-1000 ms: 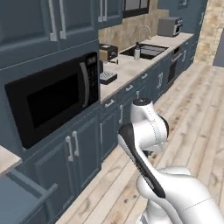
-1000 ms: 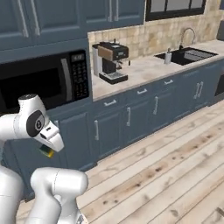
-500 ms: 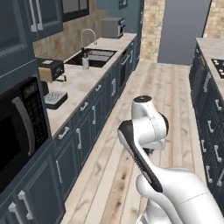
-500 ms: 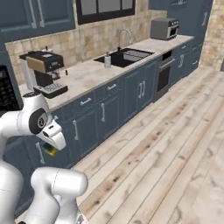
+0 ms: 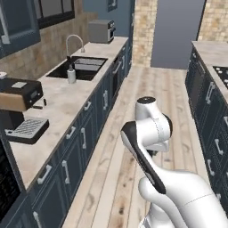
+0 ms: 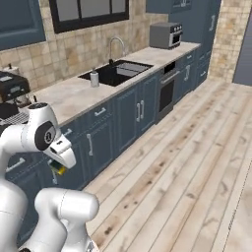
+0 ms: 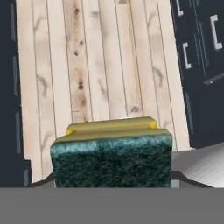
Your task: Restock the sink supplies by placing the sponge and soap dispenser on the counter and next to the sink. Make sure the soap dispenser is upright.
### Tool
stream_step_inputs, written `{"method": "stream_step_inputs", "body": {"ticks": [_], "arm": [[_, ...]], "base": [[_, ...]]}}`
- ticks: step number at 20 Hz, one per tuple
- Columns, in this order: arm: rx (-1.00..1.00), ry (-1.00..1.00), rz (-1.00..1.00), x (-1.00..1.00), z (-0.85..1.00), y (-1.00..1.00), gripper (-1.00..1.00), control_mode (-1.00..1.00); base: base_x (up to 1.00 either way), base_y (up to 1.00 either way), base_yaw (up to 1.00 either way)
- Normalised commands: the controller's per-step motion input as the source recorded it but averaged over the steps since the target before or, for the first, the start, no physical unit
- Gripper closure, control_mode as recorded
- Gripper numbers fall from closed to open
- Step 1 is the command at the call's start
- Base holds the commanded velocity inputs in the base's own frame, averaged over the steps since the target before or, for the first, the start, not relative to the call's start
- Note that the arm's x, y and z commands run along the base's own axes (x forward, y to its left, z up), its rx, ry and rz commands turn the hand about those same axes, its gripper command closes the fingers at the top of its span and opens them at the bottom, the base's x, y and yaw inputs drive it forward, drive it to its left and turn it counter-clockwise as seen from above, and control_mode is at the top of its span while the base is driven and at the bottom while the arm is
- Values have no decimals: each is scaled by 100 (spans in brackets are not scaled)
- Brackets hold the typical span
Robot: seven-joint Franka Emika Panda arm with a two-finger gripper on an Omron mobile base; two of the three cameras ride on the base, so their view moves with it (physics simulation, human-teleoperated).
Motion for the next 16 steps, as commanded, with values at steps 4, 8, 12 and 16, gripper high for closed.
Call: {"method": "stream_step_inputs", "body": {"ticks": [4, 8, 12, 16], "arm": [[0, 0, 0, 0, 0, 0, 100, 100], [0, 0, 0, 0, 0, 0, 100, 100], [0, 0, 0, 0, 0, 0, 100, 100], [0, 0, 0, 0, 0, 0, 100, 100]], "base": [[100, 0, -5], [100, 0, -1], [100, 0, 0], [100, 0, 0]]}}
